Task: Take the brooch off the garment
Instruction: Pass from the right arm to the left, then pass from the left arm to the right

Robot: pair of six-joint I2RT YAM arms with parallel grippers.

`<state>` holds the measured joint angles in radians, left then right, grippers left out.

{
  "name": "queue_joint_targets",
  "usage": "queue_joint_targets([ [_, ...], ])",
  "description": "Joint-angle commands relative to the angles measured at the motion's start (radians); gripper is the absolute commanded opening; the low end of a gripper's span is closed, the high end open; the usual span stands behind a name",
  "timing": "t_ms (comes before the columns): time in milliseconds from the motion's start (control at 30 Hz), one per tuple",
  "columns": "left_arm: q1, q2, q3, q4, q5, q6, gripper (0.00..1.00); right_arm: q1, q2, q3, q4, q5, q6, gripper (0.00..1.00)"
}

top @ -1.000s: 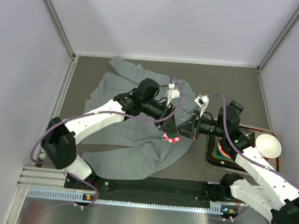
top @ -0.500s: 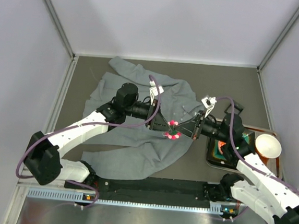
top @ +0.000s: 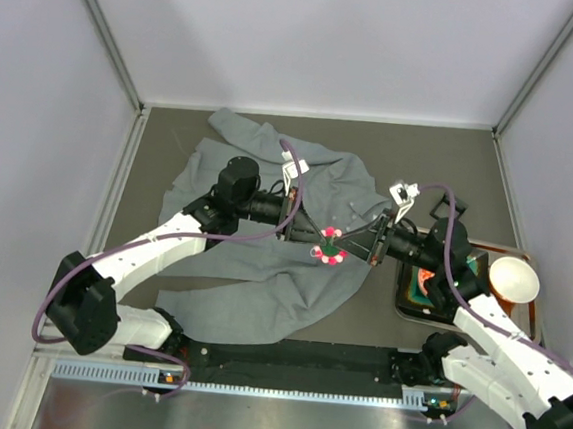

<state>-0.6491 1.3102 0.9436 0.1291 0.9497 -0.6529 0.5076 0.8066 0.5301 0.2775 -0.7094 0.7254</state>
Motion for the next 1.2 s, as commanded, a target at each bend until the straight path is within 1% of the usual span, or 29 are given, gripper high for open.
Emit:
queue_joint_targets([
  [0,0.019,-0.02,0.0,0.09,0.023,-0.028,0.0,0.005,-0.02,0.031,-0.052,0.017,-0.05,0.02],
  [100,0.045,-0.017,-0.003,0.09,0.04,-0.037,0.0,0.005,-0.03,0.047,-0.101,0.033,-0.07,0.11],
  [167,0.052,-0.028,-0.009,0.102,0.043,-0.036,0.0,0.005,-0.032,0.05,-0.106,0.033,-0.073,0.12],
  [267,0.057,-0.04,-0.025,0.13,0.044,-0.031,0.0,-0.006,-0.037,0.056,-0.136,0.039,-0.092,0.16],
  [367,0.066,-0.055,-0.035,0.135,0.037,-0.024,0.0,-0.029,-0.044,0.048,-0.143,0.021,-0.09,0.2],
  [400,0.069,-0.058,-0.043,0.136,0.037,-0.019,0.0,-0.047,-0.053,0.047,-0.147,0.01,-0.092,0.22],
  [500,0.094,-0.06,-0.06,0.145,0.05,-0.022,0.0,-0.084,-0.075,0.039,-0.159,-0.018,-0.09,0.24],
  [633,0.106,-0.063,-0.063,0.142,0.044,-0.025,0.0,-0.093,-0.077,0.056,-0.188,-0.044,-0.11,0.28],
  [667,0.106,-0.06,-0.062,0.144,0.037,-0.052,0.0,-0.09,-0.075,0.064,-0.208,-0.053,-0.118,0.29],
  [700,0.108,-0.045,-0.052,0.144,0.015,-0.077,0.0,-0.086,-0.076,0.074,-0.237,-0.048,-0.139,0.35],
  [733,0.111,-0.034,-0.04,0.115,0.002,-0.14,0.0,-0.054,-0.084,0.115,-0.276,-0.018,-0.215,0.39],
  [767,0.115,-0.02,-0.025,0.08,-0.014,-0.168,0.0,-0.031,-0.086,0.14,-0.341,0.023,-0.269,0.42],
  [800,0.127,0.004,0.012,0.04,-0.046,-0.192,0.0,-0.008,-0.084,0.166,-0.445,0.125,-0.324,0.46],
  [833,0.134,0.015,0.03,-0.052,-0.06,-0.23,0.0,0.05,-0.087,0.206,-0.483,0.187,-0.427,0.47],
  [867,0.138,0.027,0.047,-0.083,-0.071,-0.25,0.0,0.075,-0.096,0.215,-0.509,0.25,-0.47,0.48],
  [900,0.143,0.043,0.076,-0.112,-0.083,-0.275,0.0,0.109,-0.107,0.215,-0.512,0.363,-0.519,0.51],
  [933,0.143,0.047,0.089,-0.124,-0.094,-0.322,0.0,0.138,-0.112,0.209,-0.511,0.419,-0.622,0.52],
  [967,0.143,0.049,0.099,-0.17,-0.113,-0.347,0.0,0.201,-0.115,0.203,-0.5,0.467,-0.682,0.53],
  [1000,0.144,0.049,0.121,-0.198,-0.136,-0.37,0.0,0.236,-0.113,0.196,-0.489,0.54,-0.755,0.55],
  [1033,0.146,0.047,0.136,-0.238,-0.2,-0.396,0.0,0.274,-0.113,0.174,-0.445,0.586,-0.875,0.55],
  [1067,0.147,0.05,0.177,-0.331,-0.219,-0.404,0.0,0.334,-0.122,0.159,-0.408,0.666,-0.923,0.55],
  [1133,0.161,0.072,0.228,-0.438,-0.264,-0.416,0.0,0.348,-0.121,0.134,-0.327,0.673,-1.012,0.55],
  [1167,0.163,0.078,0.251,-0.489,-0.278,-0.424,0.0,0.365,-0.112,0.136,-0.318,0.683,-1.043,0.55],
])
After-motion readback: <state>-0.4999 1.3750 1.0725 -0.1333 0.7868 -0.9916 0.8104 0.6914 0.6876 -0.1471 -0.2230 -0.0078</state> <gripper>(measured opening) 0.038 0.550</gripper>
